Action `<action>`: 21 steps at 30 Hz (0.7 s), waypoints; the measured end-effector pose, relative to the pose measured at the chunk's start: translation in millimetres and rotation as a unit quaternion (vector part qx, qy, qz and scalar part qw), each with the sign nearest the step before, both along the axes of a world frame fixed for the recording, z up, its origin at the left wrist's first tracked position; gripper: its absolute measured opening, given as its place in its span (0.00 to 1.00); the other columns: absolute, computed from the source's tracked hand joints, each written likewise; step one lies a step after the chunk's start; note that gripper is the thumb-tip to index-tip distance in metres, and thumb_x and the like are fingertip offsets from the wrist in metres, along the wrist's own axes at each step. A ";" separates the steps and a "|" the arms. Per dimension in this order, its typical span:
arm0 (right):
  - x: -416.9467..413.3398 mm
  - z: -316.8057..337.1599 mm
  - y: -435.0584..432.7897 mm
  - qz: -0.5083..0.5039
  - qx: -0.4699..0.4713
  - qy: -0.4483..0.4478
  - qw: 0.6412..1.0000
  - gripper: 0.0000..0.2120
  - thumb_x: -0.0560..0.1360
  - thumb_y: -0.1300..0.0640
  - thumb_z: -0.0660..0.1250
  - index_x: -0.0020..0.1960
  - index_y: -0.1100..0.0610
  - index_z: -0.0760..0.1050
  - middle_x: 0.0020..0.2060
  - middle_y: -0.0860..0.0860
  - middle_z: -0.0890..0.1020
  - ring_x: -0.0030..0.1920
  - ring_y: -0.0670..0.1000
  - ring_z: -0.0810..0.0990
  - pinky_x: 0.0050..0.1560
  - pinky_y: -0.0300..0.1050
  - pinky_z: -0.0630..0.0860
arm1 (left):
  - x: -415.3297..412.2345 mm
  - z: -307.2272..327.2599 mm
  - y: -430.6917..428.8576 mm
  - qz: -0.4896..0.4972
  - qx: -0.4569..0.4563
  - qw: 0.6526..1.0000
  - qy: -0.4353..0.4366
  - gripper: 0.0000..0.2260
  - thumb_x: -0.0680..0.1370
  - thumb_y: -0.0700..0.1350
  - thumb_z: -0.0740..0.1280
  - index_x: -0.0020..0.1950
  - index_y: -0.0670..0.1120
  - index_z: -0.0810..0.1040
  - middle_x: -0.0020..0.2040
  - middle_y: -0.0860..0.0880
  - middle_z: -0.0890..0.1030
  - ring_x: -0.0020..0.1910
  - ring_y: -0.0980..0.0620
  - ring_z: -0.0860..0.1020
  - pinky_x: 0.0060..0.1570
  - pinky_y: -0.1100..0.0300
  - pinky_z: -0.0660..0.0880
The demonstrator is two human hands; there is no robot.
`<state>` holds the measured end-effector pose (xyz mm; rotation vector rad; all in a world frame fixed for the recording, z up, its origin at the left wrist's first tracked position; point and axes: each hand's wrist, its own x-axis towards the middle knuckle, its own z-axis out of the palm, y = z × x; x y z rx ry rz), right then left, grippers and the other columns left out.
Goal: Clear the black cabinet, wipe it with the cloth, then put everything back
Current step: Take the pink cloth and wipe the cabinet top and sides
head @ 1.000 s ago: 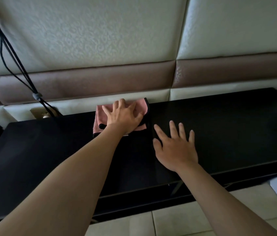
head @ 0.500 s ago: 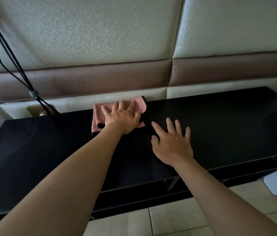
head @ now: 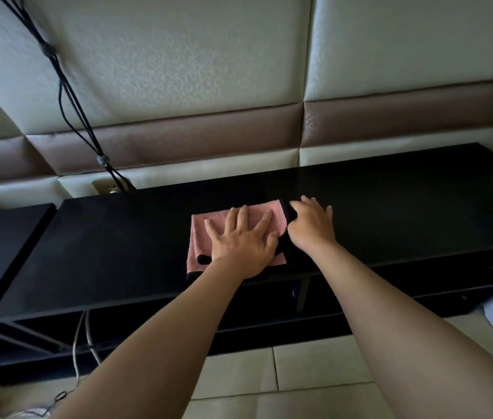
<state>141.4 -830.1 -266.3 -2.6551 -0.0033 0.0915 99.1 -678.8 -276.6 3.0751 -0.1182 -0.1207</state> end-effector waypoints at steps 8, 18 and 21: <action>1.3 3.2 -35.9 0.050 -0.156 0.044 0.986 0.27 0.83 0.41 0.49 0.81 0.42 0.51 0.82 0.54 0.48 0.81 0.60 0.46 0.77 0.68 0.45 | -44.5 0.7 -15.6 -0.008 0.004 1.000 0.015 0.26 0.81 0.65 0.40 0.79 0.65 0.41 0.83 0.46 0.44 0.81 0.44 0.41 0.69 0.24 0.41; 1.0 -3.2 -58.9 0.014 -0.199 0.077 0.977 0.32 0.78 0.28 0.40 0.80 0.35 0.40 0.82 0.52 0.42 0.81 0.61 0.39 0.76 0.71 0.40 | -34.9 2.8 -23.2 0.007 0.005 0.999 0.031 0.32 0.77 0.72 0.37 0.80 0.64 0.43 0.82 0.45 0.45 0.81 0.41 0.42 0.69 0.24 0.40; 2.6 -5.1 -59.7 0.012 -0.206 0.075 0.976 0.32 0.78 0.28 0.40 0.80 0.34 0.39 0.82 0.52 0.42 0.81 0.61 0.39 0.76 0.71 0.40 | -10.2 5.6 -24.2 0.010 -0.004 0.999 0.031 0.31 0.77 0.72 0.39 0.80 0.64 0.46 0.82 0.46 0.47 0.80 0.41 0.43 0.69 0.24 0.41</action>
